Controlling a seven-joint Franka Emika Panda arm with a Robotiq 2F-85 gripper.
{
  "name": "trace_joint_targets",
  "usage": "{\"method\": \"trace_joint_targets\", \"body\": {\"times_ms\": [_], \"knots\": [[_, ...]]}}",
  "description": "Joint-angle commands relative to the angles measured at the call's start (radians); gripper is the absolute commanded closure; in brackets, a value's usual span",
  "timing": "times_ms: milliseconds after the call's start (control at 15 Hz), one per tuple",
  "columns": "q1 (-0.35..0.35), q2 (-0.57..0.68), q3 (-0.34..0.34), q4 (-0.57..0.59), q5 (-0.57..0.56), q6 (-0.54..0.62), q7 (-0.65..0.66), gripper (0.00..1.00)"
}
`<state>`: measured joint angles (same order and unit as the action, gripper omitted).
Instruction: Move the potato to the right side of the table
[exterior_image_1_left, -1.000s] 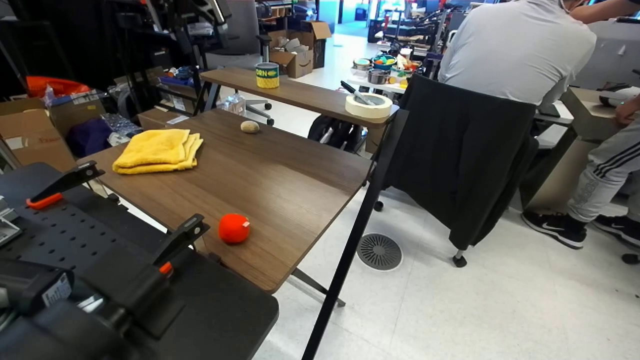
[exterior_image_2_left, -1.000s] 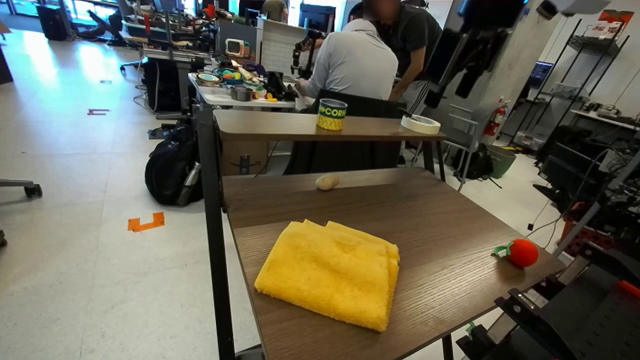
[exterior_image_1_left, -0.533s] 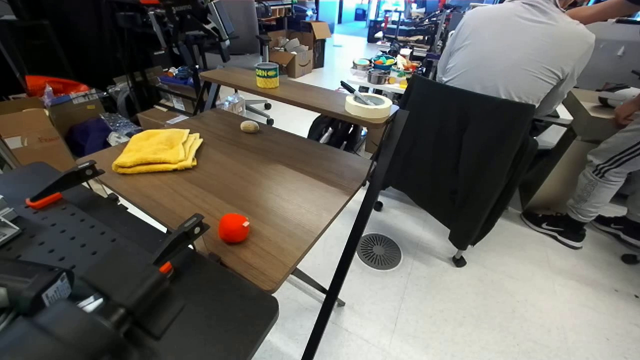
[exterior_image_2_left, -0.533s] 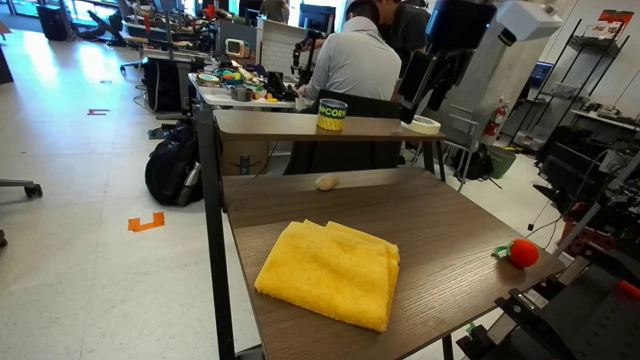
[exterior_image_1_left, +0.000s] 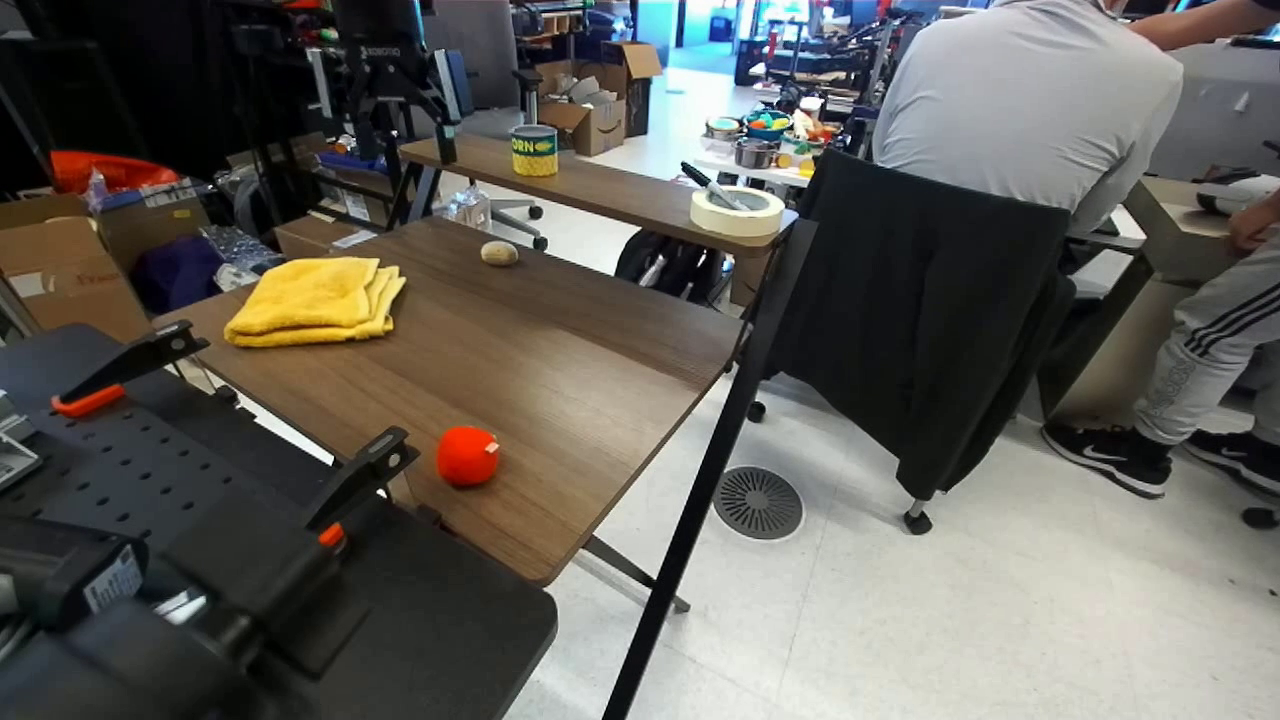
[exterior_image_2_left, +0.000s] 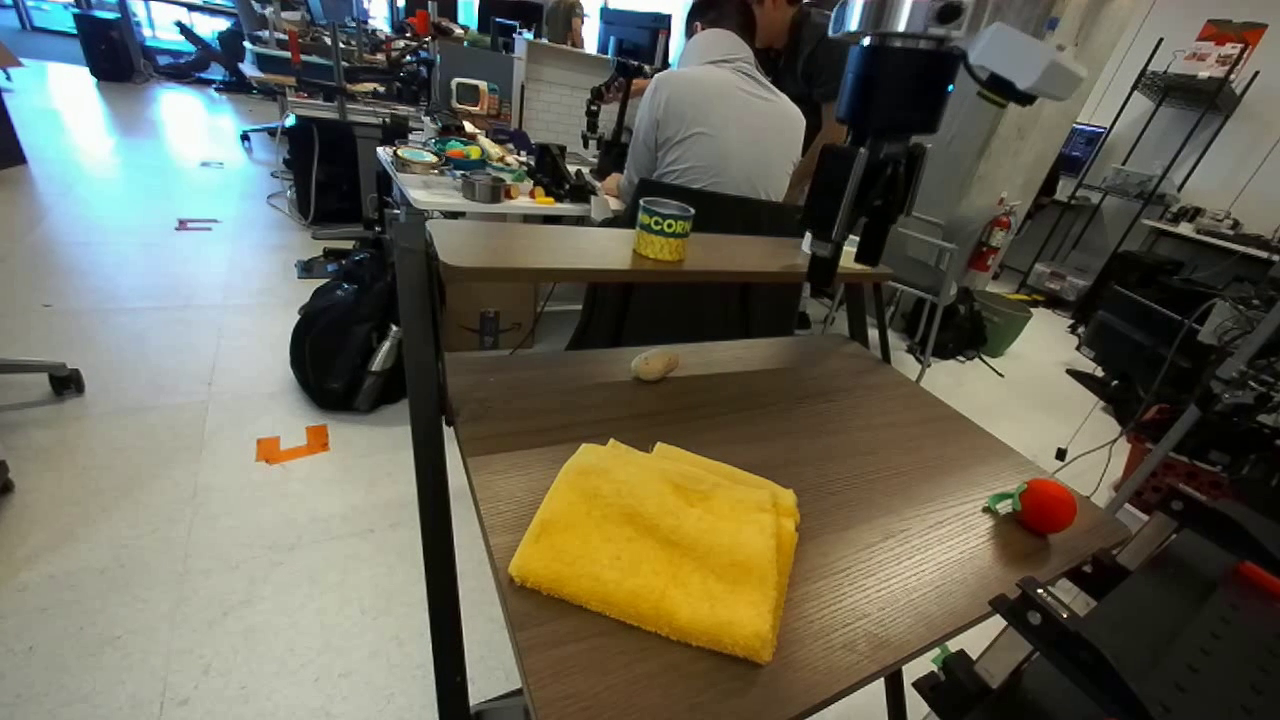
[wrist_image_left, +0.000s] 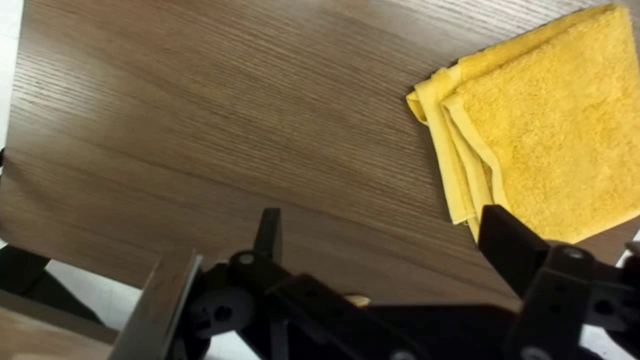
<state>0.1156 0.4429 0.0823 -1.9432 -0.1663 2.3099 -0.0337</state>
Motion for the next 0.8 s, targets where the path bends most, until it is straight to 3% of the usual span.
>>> {"method": "trace_joint_targets", "body": {"times_ms": [0,200,733], "knots": [[-0.001,0.039,0.006,0.053,0.034,-0.051,-0.045,0.00],[-0.003,0.117,0.025,0.152,0.067,-0.107,-0.093,0.00],[-0.003,0.128,0.027,0.171,0.069,-0.118,-0.097,0.00]]}}
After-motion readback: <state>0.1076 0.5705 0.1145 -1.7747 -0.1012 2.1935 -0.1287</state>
